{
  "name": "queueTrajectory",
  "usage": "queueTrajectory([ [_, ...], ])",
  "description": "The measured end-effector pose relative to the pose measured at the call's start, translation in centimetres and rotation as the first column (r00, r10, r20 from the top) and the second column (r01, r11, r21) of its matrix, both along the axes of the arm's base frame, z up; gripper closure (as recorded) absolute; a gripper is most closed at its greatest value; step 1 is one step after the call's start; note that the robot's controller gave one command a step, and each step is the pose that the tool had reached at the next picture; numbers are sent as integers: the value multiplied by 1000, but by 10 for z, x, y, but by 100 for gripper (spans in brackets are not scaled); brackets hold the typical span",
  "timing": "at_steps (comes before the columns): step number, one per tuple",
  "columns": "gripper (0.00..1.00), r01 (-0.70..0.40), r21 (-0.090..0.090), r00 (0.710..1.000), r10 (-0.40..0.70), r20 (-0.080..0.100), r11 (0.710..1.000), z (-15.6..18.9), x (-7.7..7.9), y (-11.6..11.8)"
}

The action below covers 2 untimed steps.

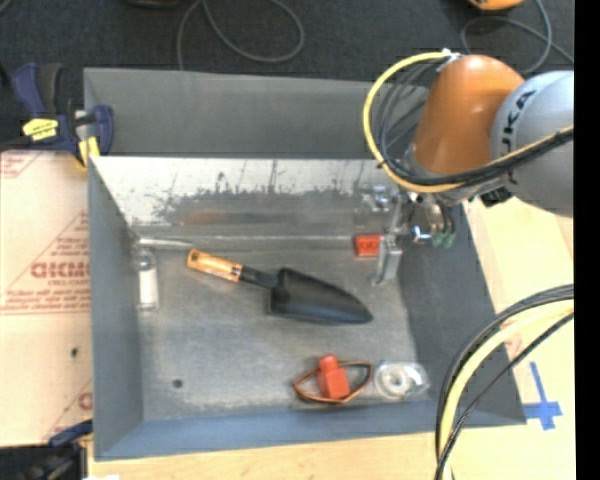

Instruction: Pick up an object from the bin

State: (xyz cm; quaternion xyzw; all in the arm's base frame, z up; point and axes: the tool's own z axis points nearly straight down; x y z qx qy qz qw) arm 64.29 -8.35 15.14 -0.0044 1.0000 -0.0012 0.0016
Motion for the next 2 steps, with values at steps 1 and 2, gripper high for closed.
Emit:
queueTrajectory([
  [1, 0, -53, 2, 999, 53, 1, 999, -14, -4, 28],
  [2, 0, -31, -1, 1000, 31, 2, 1000, -22, -15, 49],
])
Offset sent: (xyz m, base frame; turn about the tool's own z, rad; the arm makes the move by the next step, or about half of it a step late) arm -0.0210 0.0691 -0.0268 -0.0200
